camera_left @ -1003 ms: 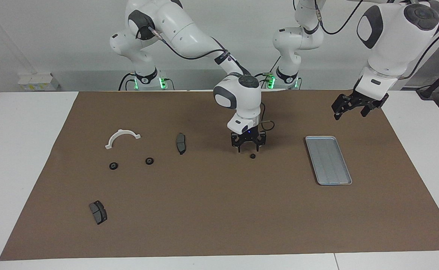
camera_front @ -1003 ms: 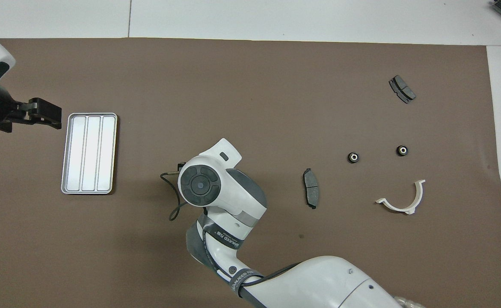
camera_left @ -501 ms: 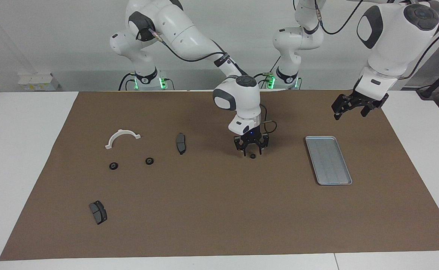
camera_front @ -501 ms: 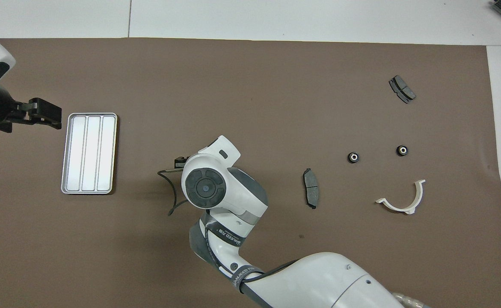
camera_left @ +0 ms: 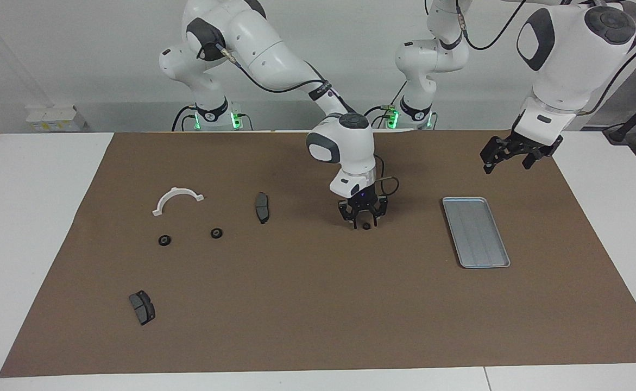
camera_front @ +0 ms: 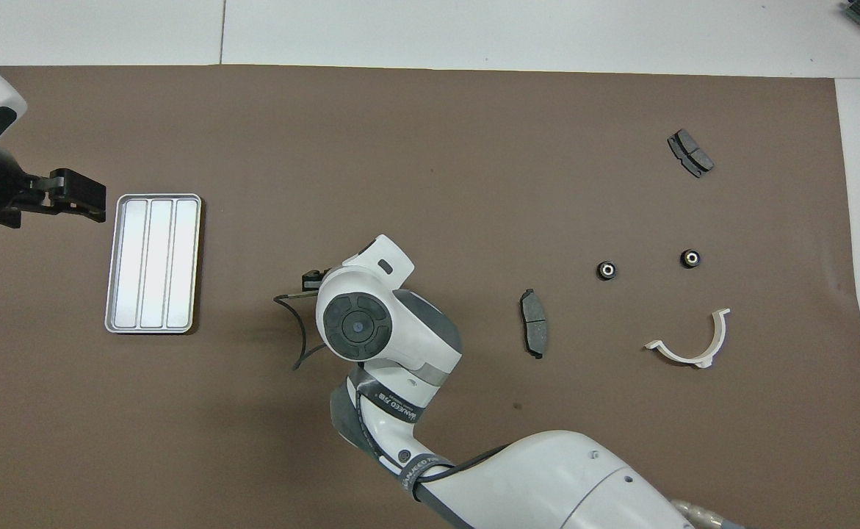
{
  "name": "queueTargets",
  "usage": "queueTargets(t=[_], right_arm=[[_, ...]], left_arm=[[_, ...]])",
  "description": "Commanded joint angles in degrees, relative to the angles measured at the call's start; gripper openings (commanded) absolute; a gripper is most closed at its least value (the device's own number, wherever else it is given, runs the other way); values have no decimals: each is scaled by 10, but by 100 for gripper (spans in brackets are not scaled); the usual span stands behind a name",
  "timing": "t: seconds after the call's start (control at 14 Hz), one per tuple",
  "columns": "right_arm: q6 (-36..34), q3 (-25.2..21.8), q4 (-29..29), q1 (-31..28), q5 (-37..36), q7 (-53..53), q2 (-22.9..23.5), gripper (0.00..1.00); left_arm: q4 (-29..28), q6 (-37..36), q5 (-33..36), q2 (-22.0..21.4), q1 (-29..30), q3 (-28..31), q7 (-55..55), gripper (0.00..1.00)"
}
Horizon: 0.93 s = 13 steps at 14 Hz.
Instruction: Place bearing gear from tray to pile
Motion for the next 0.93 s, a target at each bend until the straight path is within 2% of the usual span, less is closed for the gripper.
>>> queueTargets(t=[0.0,0.07,0.36,0.86], right_arm=[[20,0,-12,-2,-22,22,-2,57],[20,0,-12,-1,-22,24,-2,55],[22,0,-9,-1,-34,30,-2,39],[24,0,-3,-4,-58,37,-2,35]], left_arm=[[-21,11,6,-16,7,-4,3,100],[-19,11,6,-16,7,-4,4,100],[-19,11,6,-16,7,-4,3,100],[-21,11,6,-16,7,-4,3,100]])
